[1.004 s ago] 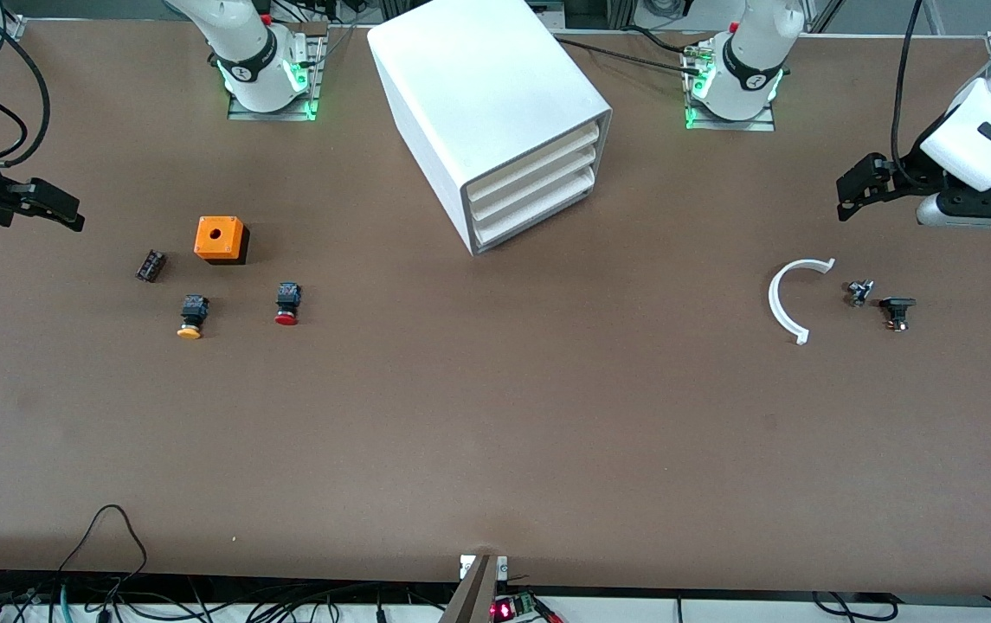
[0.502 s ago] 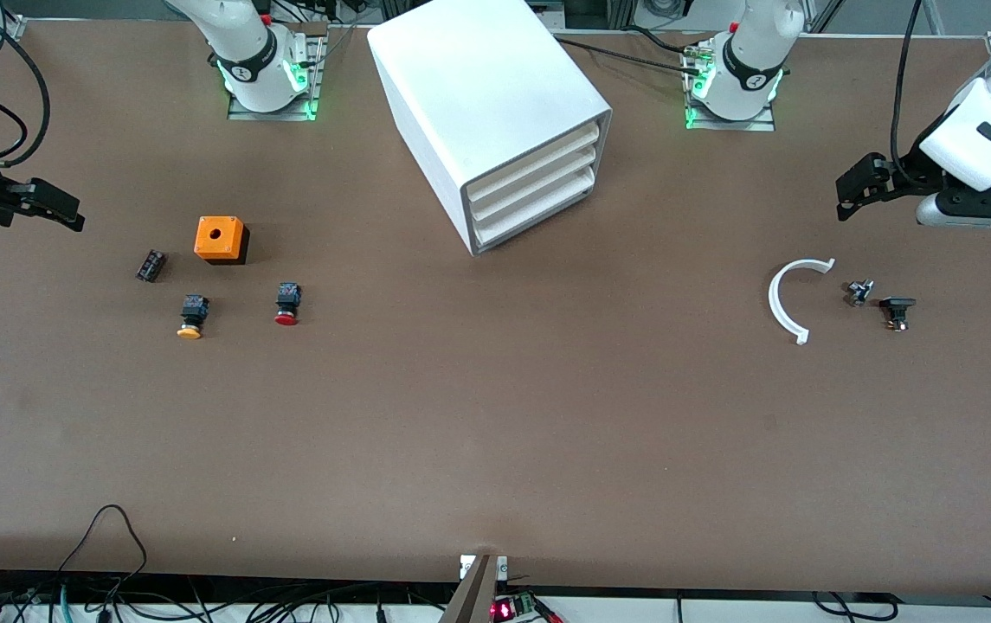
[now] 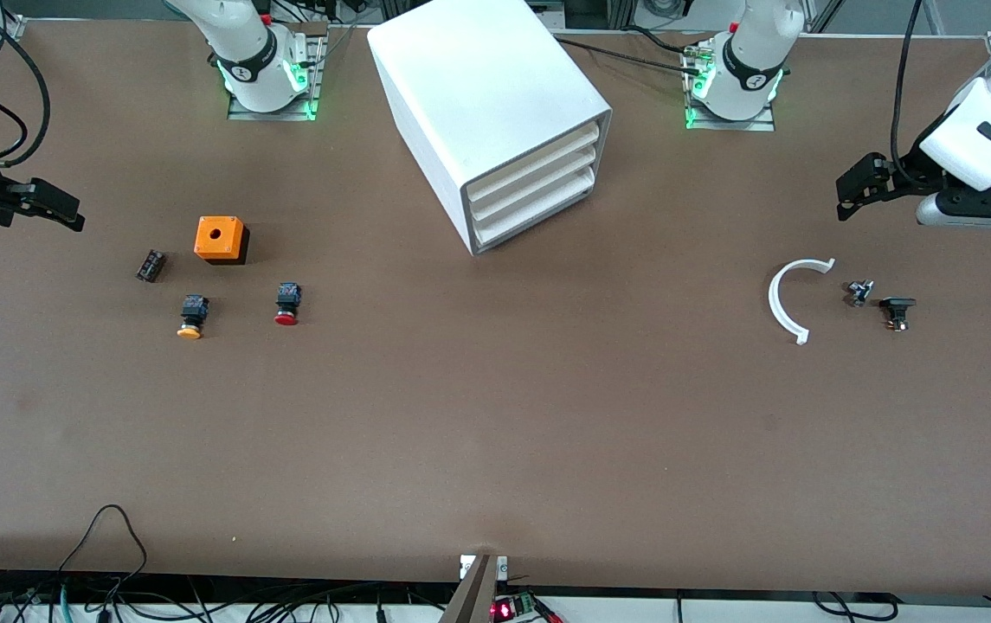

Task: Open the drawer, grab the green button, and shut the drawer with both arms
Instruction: 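Move the left gripper toward the white cabinet's lowest drawer handle, then hook the drawer handle with the left gripper and pull the drawer open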

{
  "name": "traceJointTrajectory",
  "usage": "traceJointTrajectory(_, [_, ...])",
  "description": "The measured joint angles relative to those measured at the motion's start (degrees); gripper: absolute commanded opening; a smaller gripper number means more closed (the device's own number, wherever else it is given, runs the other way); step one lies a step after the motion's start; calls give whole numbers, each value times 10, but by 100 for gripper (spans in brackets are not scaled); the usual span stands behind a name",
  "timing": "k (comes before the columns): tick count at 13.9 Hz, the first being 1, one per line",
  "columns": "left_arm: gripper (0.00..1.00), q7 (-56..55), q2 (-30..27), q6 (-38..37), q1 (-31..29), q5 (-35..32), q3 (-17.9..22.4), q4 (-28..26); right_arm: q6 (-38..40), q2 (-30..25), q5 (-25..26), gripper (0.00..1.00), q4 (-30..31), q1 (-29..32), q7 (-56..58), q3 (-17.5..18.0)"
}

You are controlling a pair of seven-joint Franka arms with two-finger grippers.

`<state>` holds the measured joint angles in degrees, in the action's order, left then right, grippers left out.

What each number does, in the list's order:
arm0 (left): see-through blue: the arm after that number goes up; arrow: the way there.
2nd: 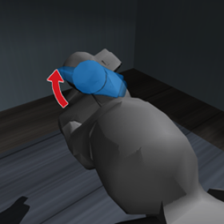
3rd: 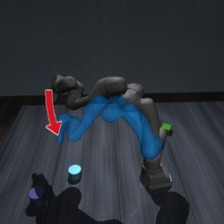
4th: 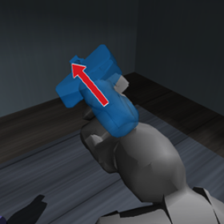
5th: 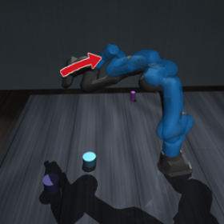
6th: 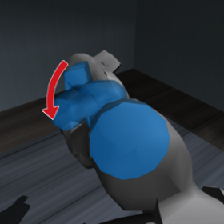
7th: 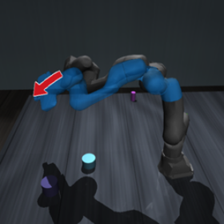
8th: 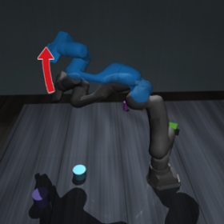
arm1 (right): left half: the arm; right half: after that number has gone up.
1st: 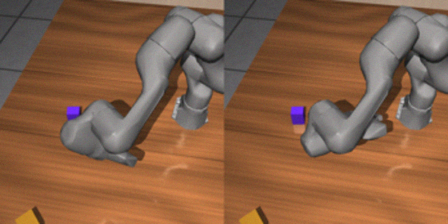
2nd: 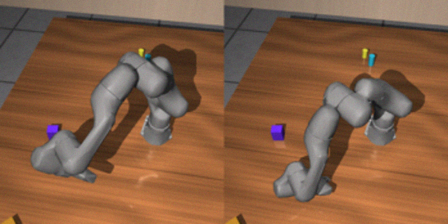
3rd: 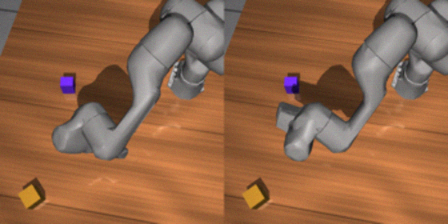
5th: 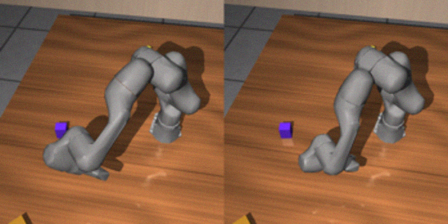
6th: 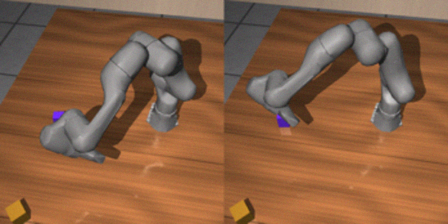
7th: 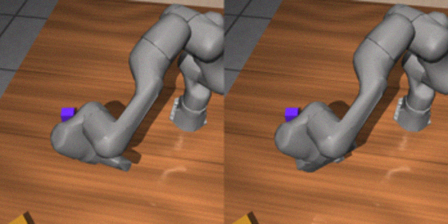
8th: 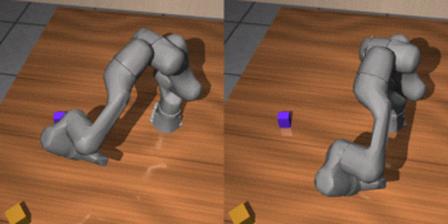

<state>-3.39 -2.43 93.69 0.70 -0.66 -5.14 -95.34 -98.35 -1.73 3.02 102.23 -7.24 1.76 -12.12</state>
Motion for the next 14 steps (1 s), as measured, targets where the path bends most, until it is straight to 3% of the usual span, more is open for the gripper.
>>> traceJointTrajectory(6, [100,2,85,-3,3,9,-18,0,-3,0,0,100,0,-2,0,5])
traceJointTrajectory(9, [100,2,161,-4,5,35,-37,-6,-5,0,0,100,0,-2,0,5])
traceJointTrajectory(14, [100,12,290,14,8,256,-44,-43,-9,0,0,100,0,-2,0,5])
